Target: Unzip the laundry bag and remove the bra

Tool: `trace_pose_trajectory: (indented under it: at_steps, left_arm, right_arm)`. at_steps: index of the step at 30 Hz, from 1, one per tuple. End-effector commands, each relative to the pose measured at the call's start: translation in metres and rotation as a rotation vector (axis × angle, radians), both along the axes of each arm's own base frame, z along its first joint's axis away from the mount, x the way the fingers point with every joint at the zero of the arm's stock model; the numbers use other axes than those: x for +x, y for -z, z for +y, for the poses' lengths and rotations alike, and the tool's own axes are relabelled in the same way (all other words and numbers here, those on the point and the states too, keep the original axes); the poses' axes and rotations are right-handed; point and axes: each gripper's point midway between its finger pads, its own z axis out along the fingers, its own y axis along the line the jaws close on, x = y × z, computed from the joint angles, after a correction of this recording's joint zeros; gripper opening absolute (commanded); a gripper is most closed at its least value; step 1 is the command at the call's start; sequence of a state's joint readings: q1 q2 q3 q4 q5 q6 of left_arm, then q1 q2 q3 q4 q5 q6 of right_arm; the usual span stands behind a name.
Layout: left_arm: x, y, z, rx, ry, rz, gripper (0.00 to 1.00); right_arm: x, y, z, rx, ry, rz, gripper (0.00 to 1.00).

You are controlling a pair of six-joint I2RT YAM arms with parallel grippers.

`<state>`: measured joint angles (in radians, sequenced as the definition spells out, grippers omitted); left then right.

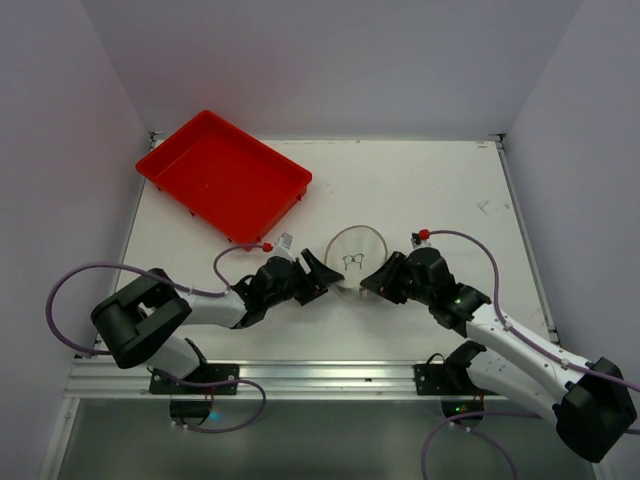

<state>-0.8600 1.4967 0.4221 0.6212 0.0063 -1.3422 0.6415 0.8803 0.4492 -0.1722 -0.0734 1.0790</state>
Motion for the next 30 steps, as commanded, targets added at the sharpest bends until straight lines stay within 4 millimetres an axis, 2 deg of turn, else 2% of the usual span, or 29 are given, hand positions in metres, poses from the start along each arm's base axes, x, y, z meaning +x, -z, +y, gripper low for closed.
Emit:
trace_pose_trajectory:
  at_steps: [1, 4, 8, 9, 14, 17, 19, 20, 24, 25, 26, 27, 28, 30]
  left_arm:
    - [0.003, -0.015, 0.003, -0.039, -0.038, -0.025, 0.77]
    - [0.006, -0.018, 0.001, -0.028, -0.033, -0.042, 0.78]
    - [0.016, -0.033, -0.018, -0.080, -0.004, -0.082, 0.76]
    - [0.013, -0.028, -0.023, -0.078, 0.024, -0.066, 0.74]
    - [0.011, -0.029, -0.036, -0.153, 0.023, -0.048, 0.67]
    - [0.011, -0.027, -0.037, -0.181, 0.014, -0.049, 0.56]
    - [0.012, -0.033, -0.035, -0.197, 0.004, -0.064, 0.40]
    - [0.010, -0.033, -0.032, -0.196, 0.002, -0.062, 0.25]
    - [0.009, -0.053, -0.023, -0.212, -0.029, -0.102, 0.02]
    - [0.010, -0.056, -0.020, -0.205, -0.043, -0.107, 0.00]
    - [0.008, -0.049, -0.016, -0.166, -0.049, -0.090, 0.00]
    - [0.008, -0.059, -0.014, -0.171, -0.058, -0.103, 0.00]
    - [0.009, -0.053, -0.009, -0.132, -0.079, -0.092, 0.00]
    - [0.008, -0.065, -0.005, -0.135, -0.096, -0.105, 0.00]
  right_arm:
    - [0.005, -0.012, -0.001, -0.002, 0.010, -0.039, 0.32]
    - [0.006, -0.013, -0.002, -0.009, 0.014, -0.047, 0.32]
    - [0.005, -0.012, -0.006, -0.029, 0.018, -0.049, 0.36]
    - [0.004, -0.013, -0.007, -0.035, 0.019, -0.048, 0.38]
    - [0.006, -0.018, -0.018, -0.079, 0.038, -0.083, 0.48]
    - [0.007, -0.024, -0.026, -0.120, 0.041, -0.118, 0.53]
    - [0.004, -0.028, -0.028, -0.141, 0.019, -0.145, 0.54]
    - [0.004, -0.030, -0.029, -0.144, 0.008, -0.160, 0.54]
    - [-0.001, -0.038, -0.030, -0.150, -0.040, -0.223, 0.53]
    - [-0.002, -0.040, -0.030, -0.153, -0.059, -0.245, 0.53]
    - [-0.004, -0.039, -0.028, -0.155, -0.076, -0.252, 0.51]
    - [-0.005, -0.037, -0.025, -0.149, -0.096, -0.259, 0.50]
    - [-0.007, -0.035, -0.022, -0.154, -0.114, -0.262, 0.49]
    - [-0.007, -0.034, -0.015, -0.154, -0.138, -0.277, 0.48]
